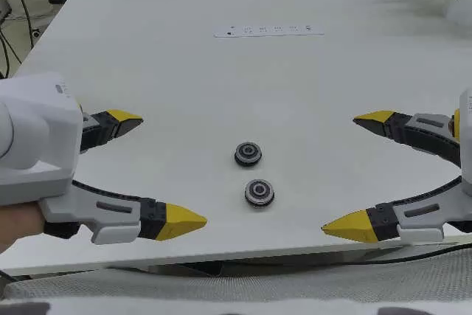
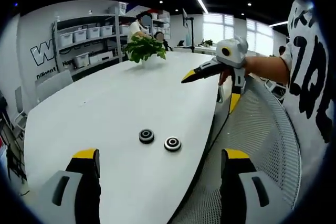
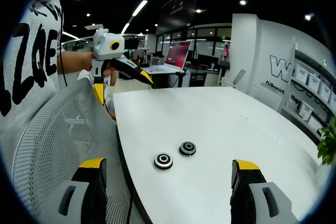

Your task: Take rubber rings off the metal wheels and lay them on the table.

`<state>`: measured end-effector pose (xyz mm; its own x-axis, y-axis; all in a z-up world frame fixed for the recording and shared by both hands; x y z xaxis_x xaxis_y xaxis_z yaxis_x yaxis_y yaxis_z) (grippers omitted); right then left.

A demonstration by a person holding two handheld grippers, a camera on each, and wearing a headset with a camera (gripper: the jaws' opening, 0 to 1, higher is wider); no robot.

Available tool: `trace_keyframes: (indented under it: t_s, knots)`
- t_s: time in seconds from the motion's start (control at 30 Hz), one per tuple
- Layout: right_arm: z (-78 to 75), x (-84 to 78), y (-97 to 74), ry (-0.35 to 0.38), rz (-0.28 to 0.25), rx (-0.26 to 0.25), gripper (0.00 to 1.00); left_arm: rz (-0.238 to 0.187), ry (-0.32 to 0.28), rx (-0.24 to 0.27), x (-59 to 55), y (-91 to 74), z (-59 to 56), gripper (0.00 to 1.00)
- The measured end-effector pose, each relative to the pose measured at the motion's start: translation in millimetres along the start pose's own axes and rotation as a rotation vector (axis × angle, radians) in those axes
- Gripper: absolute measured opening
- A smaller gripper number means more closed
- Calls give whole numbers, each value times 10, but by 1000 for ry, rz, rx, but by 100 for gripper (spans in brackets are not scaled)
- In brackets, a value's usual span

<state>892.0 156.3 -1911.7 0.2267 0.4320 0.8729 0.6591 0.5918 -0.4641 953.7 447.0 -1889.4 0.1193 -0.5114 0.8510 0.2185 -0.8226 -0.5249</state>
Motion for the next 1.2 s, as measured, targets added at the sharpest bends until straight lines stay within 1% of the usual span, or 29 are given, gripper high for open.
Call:
trace_keyframes:
  t_s: [0.2, 0.33, 0.43, 0.73, 0.93, 1.2]
  knots:
    - [5, -8, -34, 15, -4, 2, 98, 7, 6, -9, -1, 37, -5, 96]
    - [8, -29, -40, 39, -1, 5, 99, 7, 8, -16, 4, 55, -15, 96]
    - [4, -43, -34, 48, 6, 6, 99, 9, 9, -17, 7, 59, -17, 96]
    - [-8, -55, -5, 65, 6, 15, 99, 18, 5, -19, -1, 50, -21, 96]
    - [-4, -57, 8, 64, 8, 26, 99, 26, 2, -23, -19, 42, -25, 96]
    - [-7, -48, 21, 63, 11, 33, 98, 27, 2, -26, -17, 30, -18, 96]
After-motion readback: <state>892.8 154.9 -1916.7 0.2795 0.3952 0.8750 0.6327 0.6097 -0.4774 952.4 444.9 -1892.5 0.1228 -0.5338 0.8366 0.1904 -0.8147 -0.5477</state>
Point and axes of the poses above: the centre of the closed fingertips' face, and the gripper's own axes: y roughly forward along the fingers, z roughly to its left, x roughly out of its top, the point moved 9 cm from there along -y, roughly backward along the fingers, and after that the axes turned 6 degrees about -x, right-handed, at the moved point
